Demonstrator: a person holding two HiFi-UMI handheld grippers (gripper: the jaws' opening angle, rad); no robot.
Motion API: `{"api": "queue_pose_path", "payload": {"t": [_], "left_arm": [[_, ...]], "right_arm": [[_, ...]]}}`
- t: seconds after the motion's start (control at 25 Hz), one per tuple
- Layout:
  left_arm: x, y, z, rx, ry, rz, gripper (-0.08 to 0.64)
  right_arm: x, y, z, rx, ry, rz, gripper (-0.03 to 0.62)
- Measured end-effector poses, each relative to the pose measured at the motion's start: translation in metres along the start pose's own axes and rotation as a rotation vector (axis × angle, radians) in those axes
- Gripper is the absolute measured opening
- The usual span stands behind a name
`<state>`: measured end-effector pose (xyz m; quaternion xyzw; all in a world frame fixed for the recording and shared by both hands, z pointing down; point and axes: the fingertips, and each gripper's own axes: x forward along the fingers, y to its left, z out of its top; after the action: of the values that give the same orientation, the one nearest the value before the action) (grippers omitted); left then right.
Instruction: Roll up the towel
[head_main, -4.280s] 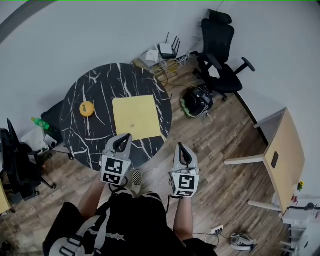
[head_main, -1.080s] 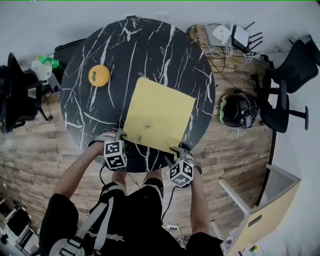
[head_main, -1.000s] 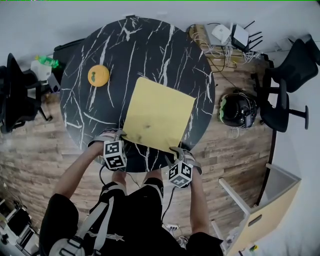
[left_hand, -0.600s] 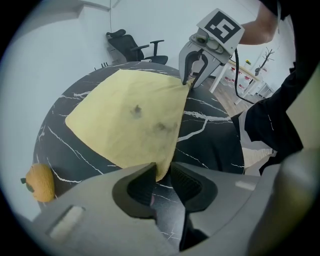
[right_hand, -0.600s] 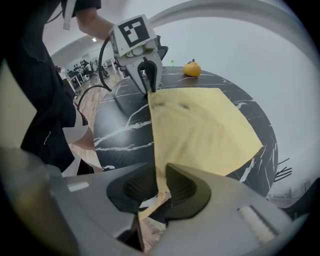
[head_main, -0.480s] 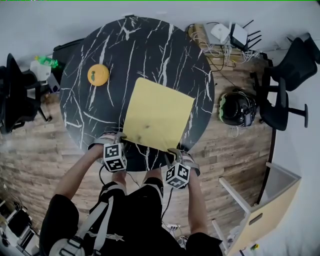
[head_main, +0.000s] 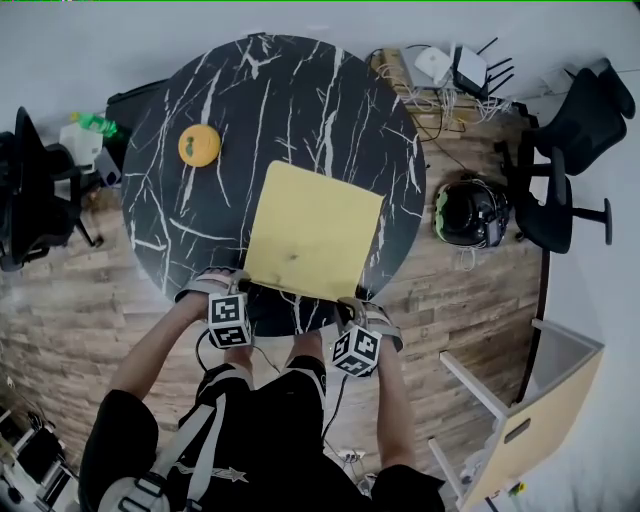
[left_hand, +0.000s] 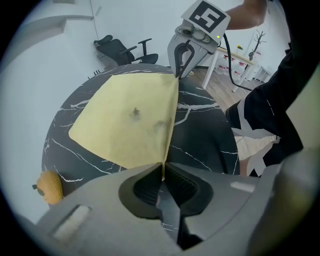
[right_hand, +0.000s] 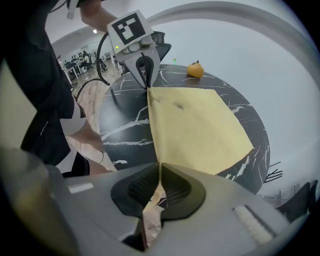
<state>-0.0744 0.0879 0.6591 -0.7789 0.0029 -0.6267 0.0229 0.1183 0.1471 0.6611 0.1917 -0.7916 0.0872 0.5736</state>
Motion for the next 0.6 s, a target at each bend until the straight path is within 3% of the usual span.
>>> {"api": "queue_pose_path", "payload": {"t": [0.36,0.6], "left_arm": [[-0.016,-0.058,-0.016,0.029,0.020,-0.111,0.029],[-0.024,-0.058,-0.016,0.016,0.009,-0.079,0.029]], "right_arm": [[-0.018,0.070,0.001,0.034,-0.004,0.171,0.018],[-0.023,0.072,0.003,0.071,-0.018,0.142,0.020]]}}
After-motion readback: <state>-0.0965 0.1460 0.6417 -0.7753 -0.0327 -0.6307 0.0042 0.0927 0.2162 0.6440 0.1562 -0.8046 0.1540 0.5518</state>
